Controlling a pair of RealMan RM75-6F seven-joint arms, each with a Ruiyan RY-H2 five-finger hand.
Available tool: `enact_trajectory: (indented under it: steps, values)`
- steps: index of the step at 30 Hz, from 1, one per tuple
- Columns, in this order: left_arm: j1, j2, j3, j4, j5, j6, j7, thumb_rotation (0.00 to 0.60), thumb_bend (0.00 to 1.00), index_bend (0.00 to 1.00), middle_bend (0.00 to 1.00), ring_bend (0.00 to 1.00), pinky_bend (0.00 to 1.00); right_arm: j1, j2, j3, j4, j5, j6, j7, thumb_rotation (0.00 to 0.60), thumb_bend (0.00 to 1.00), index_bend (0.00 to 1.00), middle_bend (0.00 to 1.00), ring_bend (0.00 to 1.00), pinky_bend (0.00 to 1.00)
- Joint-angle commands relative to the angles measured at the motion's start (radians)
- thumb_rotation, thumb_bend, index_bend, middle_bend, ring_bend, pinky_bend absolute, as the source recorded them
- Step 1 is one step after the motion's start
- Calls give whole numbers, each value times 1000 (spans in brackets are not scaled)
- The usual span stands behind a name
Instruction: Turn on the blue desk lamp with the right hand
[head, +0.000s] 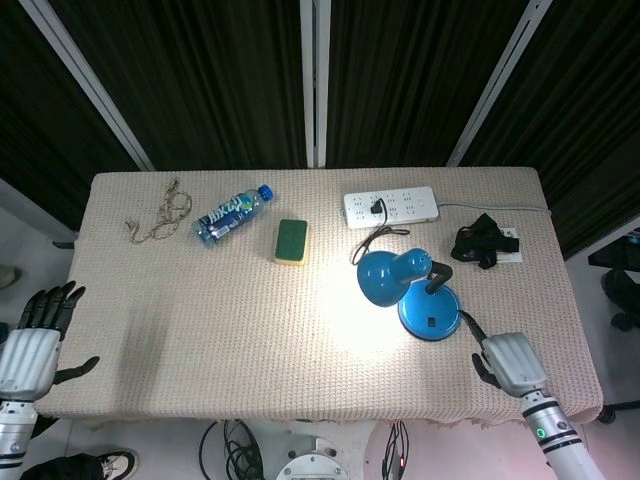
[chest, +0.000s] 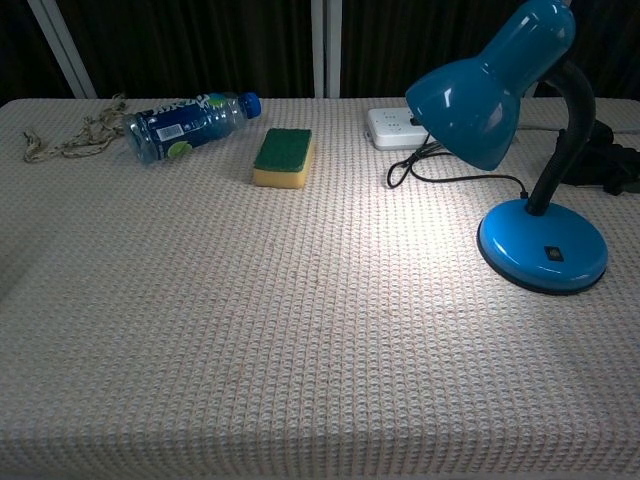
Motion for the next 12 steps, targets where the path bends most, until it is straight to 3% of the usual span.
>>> enact_trajectory:
  steps: [1, 3, 5, 6, 8, 12]
  values:
    - [-3, -4, 0, 5, -1, -5, -6, 600, 0, 0, 0, 0, 0, -120, 96, 7, 17, -44, 218, 127, 600, 470, 0, 933, 870, 849]
    - [-6, -8, -1, 6, 1, -8, -11, 600, 0, 0, 0, 0, 0, -153, 101, 29, 59, -12, 273, 166, 600, 412, 0, 851, 798, 801]
    - [-11, -11, -1, 8, 6, -12, -12, 600, 0, 0, 0, 0, 0, -180, 95, 49, 109, 31, 303, 178, 600, 300, 0, 599, 557, 656]
    - [-13, -12, -1, 8, 9, -13, -11, 600, 0, 0, 0, 0, 0, -189, 89, 58, 131, 46, 315, 172, 600, 212, 0, 355, 326, 523]
    - [-16, -13, -2, 8, 10, -16, -9, 600, 0, 0, 0, 0, 0, -207, 47, 91, 191, 43, 382, 180, 600, 67, 0, 36, 30, 300]
    - [-21, -12, -3, 8, 12, -21, -15, 600, 0, 0, 0, 0, 0, -222, 6, 100, 259, 21, 411, 236, 600, 0, 0, 0, 0, 99]
